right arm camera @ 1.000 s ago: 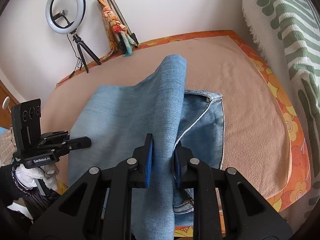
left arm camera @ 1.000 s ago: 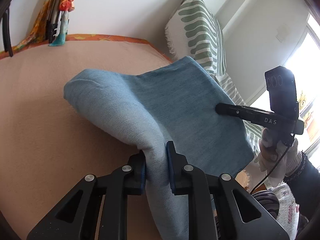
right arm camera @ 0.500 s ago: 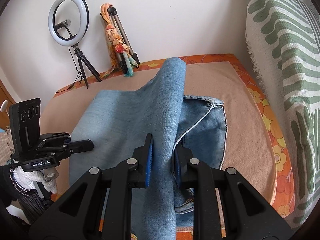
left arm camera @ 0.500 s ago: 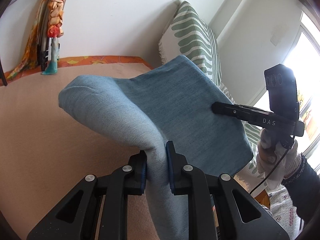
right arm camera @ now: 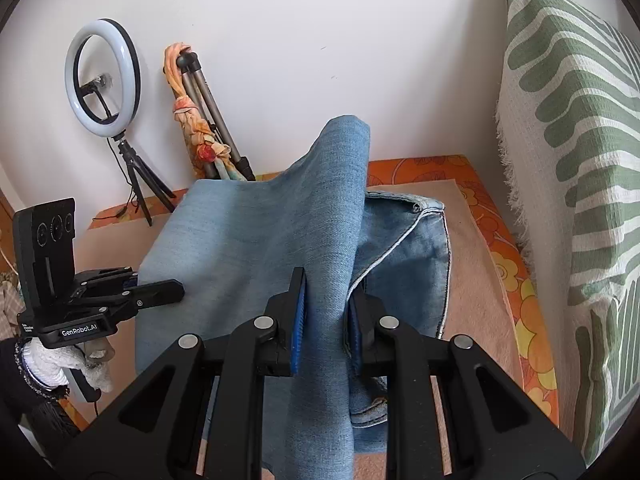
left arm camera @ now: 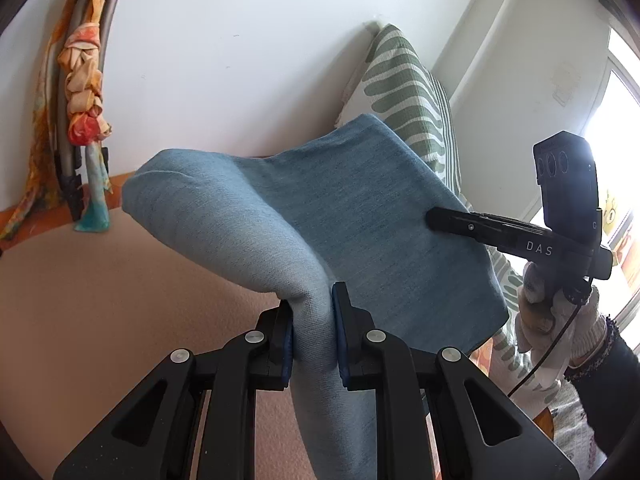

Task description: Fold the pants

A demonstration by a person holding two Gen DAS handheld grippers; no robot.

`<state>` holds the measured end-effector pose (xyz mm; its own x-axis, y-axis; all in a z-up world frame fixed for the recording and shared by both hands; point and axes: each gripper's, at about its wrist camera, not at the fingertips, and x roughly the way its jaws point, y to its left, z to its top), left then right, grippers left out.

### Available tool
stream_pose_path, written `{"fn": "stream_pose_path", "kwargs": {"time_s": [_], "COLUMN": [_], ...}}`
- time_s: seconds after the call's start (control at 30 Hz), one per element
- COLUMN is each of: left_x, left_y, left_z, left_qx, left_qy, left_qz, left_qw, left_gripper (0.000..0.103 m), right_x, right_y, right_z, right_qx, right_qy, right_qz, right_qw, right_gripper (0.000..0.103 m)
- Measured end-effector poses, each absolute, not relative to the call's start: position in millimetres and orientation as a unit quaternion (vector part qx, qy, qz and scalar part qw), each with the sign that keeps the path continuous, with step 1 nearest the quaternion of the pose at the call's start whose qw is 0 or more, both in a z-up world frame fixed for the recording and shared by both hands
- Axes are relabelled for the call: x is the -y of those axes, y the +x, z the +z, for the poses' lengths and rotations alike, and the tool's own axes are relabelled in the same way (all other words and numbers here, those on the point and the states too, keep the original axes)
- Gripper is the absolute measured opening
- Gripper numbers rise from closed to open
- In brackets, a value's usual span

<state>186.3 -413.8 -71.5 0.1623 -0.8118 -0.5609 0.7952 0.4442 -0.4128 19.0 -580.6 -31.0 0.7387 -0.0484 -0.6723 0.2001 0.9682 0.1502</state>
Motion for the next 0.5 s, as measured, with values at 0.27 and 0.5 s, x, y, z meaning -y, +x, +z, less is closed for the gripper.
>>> {"fn": "stream_pose_path", "kwargs": {"time_s": [0.27,0.5], "left_x": [445.7,468.0], "left_y": [243.0,285.3], "left_z": [-75.0,-88.0], "left_qx": [-0.368,-0.364], "left_qy": [-0.013,0.004], "left_qz": [-0.513,-0.495], "left_qw": [0.775,0.789], "left_gripper": [0.015,0.015], "right_x": [617.6,641.4], "right_y": [83.4,140.7], "right_z": [-33.3,-55.5], "right_qx": [-0.342,-0.344], "right_qy": [0.104,0.107], "right_qz": [-0.068,-0.063], "right_qw": [0.931,0.931], "right_gripper": [0.019,0.019]}}
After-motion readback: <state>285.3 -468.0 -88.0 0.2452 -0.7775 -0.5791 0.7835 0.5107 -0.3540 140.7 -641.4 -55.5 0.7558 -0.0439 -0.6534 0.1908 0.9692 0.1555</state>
